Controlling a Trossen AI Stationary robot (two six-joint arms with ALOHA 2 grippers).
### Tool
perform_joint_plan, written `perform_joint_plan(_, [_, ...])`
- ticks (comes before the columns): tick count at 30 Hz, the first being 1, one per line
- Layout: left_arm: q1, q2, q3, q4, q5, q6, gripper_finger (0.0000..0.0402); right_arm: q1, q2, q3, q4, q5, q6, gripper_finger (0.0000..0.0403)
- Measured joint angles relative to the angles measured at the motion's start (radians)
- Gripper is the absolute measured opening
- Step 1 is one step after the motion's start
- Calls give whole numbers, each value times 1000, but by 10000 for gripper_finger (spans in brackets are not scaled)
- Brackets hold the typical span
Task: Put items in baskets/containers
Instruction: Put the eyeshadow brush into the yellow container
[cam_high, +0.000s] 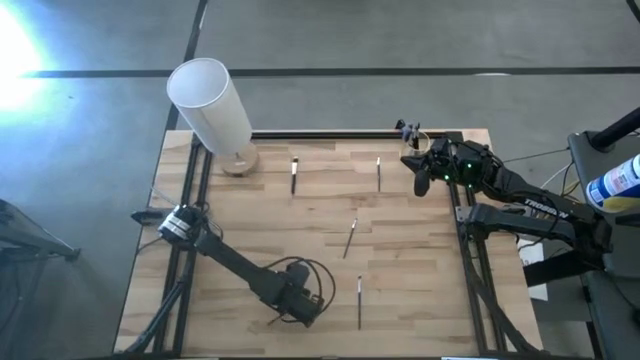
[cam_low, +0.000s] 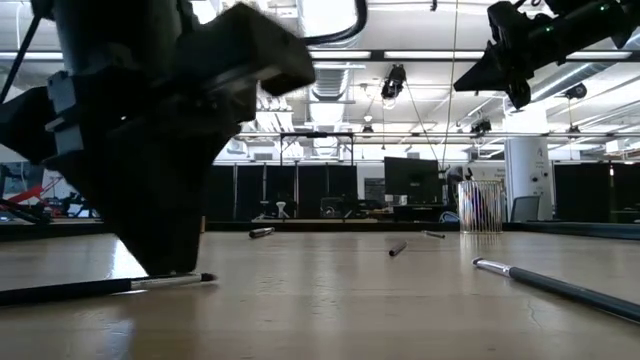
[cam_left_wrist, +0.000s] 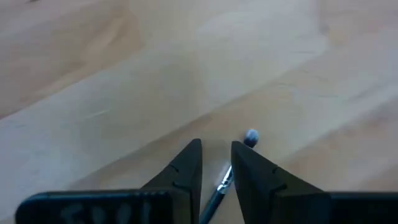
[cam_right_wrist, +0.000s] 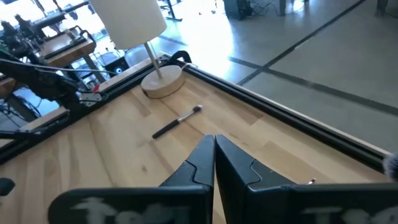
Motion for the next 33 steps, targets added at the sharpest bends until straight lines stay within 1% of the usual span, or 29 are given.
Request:
perform_joint_plan(4, [0, -8, 23, 26, -2, 57, 89, 0, 0, 0, 1, 0, -16, 8])
perform_joint_plan(9, [-1, -4, 22, 41, -2, 141, 105, 0, 1, 0, 2, 1, -16, 8])
perform_joint_plan(13, [-5, -4, 19, 99, -9, 300, 112, 0, 2, 0, 2, 3, -13, 8])
perform_joint_plan(16, [-10, -4, 7, 185, -27, 421, 112, 0, 0, 0, 2, 3, -9, 8])
perform_joint_plan(19, [-11, 0, 6, 179, -29, 497, 113, 0, -1, 0, 2, 3, 10, 8])
perform_joint_plan(22, [-12, 9, 5, 147, -26, 520, 113, 0, -1, 0, 2, -7, 12, 8])
perform_joint_plan(27, [-20, 32, 5, 178, 7, 546, 113, 2, -1, 0, 2, -20, 13, 8])
perform_joint_plan(33, [-25, 58, 9, 166, 13, 568, 111, 2, -1, 0, 2, -21, 13, 8])
